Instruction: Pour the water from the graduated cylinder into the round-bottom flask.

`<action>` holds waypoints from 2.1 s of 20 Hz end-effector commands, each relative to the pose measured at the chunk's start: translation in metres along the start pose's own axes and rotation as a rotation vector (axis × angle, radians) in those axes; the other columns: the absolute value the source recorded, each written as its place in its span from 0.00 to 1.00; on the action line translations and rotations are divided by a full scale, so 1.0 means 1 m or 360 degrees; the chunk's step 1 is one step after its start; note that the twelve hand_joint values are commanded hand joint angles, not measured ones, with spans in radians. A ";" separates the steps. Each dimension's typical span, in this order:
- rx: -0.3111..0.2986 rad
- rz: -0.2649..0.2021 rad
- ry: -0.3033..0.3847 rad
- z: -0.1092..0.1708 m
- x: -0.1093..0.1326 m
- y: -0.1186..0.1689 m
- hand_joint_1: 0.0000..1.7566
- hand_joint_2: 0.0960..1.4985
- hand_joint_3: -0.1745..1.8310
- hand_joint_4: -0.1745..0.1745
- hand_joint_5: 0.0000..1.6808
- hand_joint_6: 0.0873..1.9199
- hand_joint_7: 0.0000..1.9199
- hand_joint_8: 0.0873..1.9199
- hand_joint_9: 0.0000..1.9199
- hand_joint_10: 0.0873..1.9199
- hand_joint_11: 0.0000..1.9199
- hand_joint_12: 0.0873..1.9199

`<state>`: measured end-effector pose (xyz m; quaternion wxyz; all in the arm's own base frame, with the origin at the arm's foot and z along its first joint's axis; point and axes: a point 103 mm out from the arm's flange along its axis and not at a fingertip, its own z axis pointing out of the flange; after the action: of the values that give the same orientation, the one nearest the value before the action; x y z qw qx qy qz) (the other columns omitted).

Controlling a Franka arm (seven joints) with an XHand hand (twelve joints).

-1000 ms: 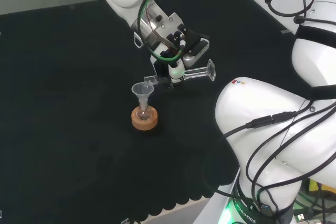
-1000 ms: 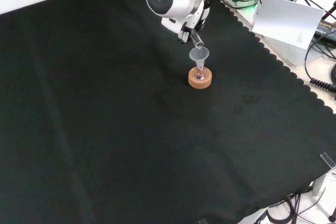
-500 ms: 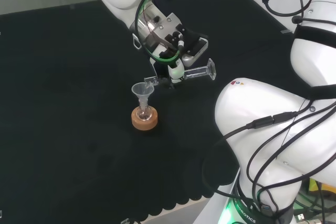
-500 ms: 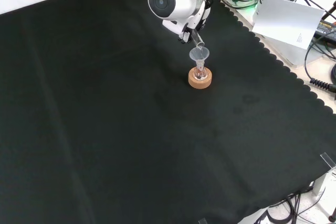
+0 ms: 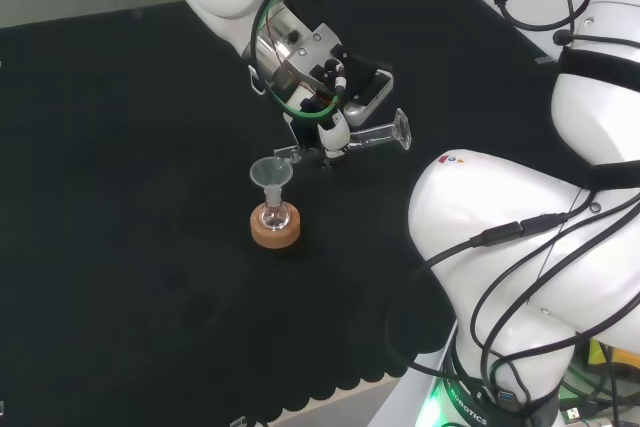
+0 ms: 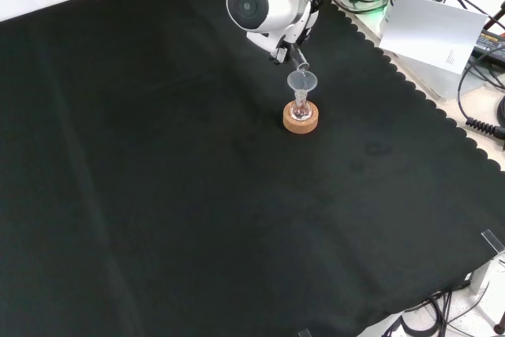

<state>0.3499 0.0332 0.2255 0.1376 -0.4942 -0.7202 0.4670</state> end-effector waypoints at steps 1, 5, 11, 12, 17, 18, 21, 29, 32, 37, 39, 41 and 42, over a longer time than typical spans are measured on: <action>-0.0002 0.0005 -0.0005 0.003 -0.005 -0.002 0.76 0.81 0.08 0.30 0.49 0.46 0.40 0.70 0.60 0.24 0.55 0.42; 0.0001 0.0008 -0.0018 0.001 -0.005 -0.002 0.76 0.81 0.08 0.30 0.49 0.46 0.40 0.70 0.59 0.24 0.55 0.42; 0.0014 0.0030 -0.0032 -0.001 -0.005 -0.002 0.76 0.81 0.08 0.31 0.49 0.46 0.40 0.70 0.59 0.24 0.55 0.42; 0.0011 0.0030 -0.0031 -0.001 -0.005 -0.002 0.76 0.81 0.09 0.31 0.49 0.46 0.40 0.70 0.59 0.24 0.55 0.42; 0.0018 0.0034 -0.0032 -0.002 -0.003 -0.001 0.76 0.81 0.09 0.31 0.49 0.46 0.40 0.70 0.59 0.24 0.55 0.42; 0.0024 0.0028 -0.0021 -0.003 -0.004 -0.001 0.76 0.81 0.09 0.31 0.49 0.46 0.40 0.70 0.59 0.25 0.55 0.42; 0.0043 0.0027 -0.0026 -0.007 0.000 0.003 0.76 0.81 0.09 0.32 0.49 0.46 0.40 0.70 0.59 0.25 0.55 0.42; 0.0043 0.0018 -0.0020 -0.008 0.000 0.003 0.76 0.81 0.09 0.32 0.49 0.46 0.40 0.70 0.59 0.25 0.55 0.42; 0.0042 0.0017 -0.0019 -0.008 0.000 0.003 0.76 0.81 0.09 0.32 0.49 0.46 0.40 0.70 0.59 0.25 0.55 0.42; -0.0011 -0.0017 0.0004 -0.009 0.002 0.004 0.76 0.81 0.09 0.32 0.49 0.46 0.40 0.71 0.59 0.25 0.55 0.42; -0.0053 -0.0056 0.0037 -0.010 0.003 0.002 0.76 0.81 0.09 0.32 0.49 0.46 0.40 0.71 0.59 0.25 0.55 0.42; -0.0081 -0.0084 0.0044 -0.010 0.004 0.000 0.76 0.81 0.09 0.32 0.49 0.46 0.40 0.71 0.59 0.25 0.55 0.42; -0.0100 -0.0112 0.0055 -0.010 0.004 -0.001 0.76 0.81 0.09 0.32 0.49 0.46 0.40 0.71 0.59 0.25 0.55 0.42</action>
<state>0.3566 0.0408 0.2280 0.1398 -0.4909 -0.7241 0.4638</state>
